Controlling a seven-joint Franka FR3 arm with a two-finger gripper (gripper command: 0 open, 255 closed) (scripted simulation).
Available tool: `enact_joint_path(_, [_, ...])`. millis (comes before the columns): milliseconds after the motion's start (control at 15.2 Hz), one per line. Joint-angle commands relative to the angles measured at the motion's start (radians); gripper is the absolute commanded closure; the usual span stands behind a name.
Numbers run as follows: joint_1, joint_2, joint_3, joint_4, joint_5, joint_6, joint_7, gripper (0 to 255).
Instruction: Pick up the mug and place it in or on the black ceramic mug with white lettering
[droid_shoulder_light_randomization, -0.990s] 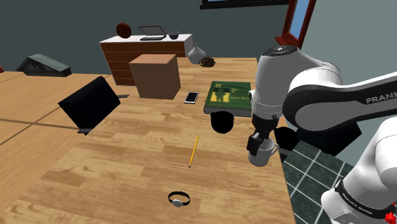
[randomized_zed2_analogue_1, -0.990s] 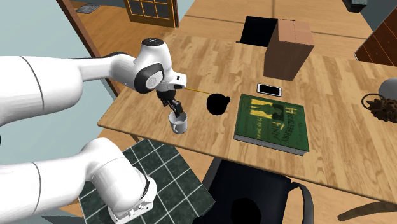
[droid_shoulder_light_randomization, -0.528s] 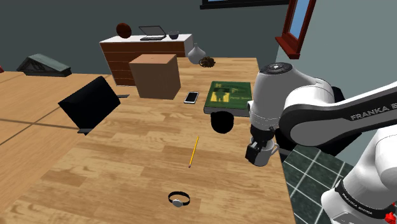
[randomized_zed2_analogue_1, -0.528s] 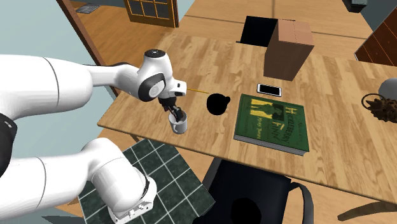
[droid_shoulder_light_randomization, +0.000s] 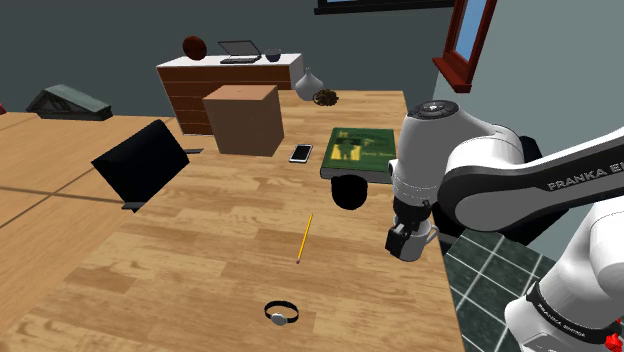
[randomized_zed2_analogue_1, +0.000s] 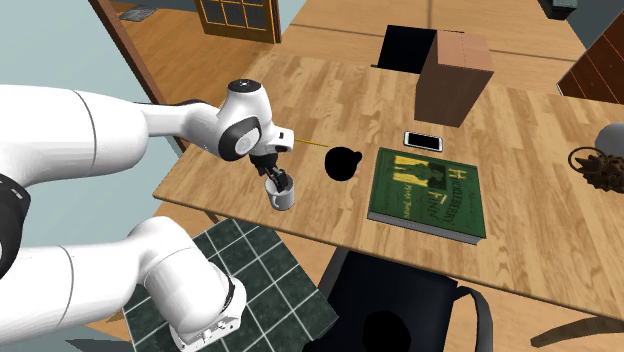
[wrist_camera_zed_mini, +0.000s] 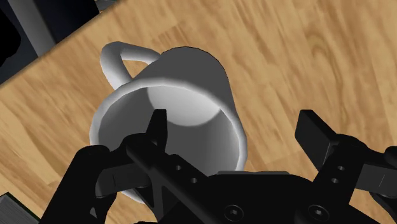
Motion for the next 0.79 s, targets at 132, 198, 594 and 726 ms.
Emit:
enact_joint_path(132, [0.0, 0.0, 0.0, 0.0, 0.0, 0.0, 0.0, 255])
enact_joint_path(198, [0.0, 0.0, 0.0, 0.0, 0.0, 0.0, 0.0, 255])
enact_joint_path(594, [0.0, 0.0, 0.0, 0.0, 0.0, 0.0, 0.0, 255])
enact_joint_path(726, [0.002, -0.021, -0.008, 0.015, -0.001, -0.036, -0.003, 255])
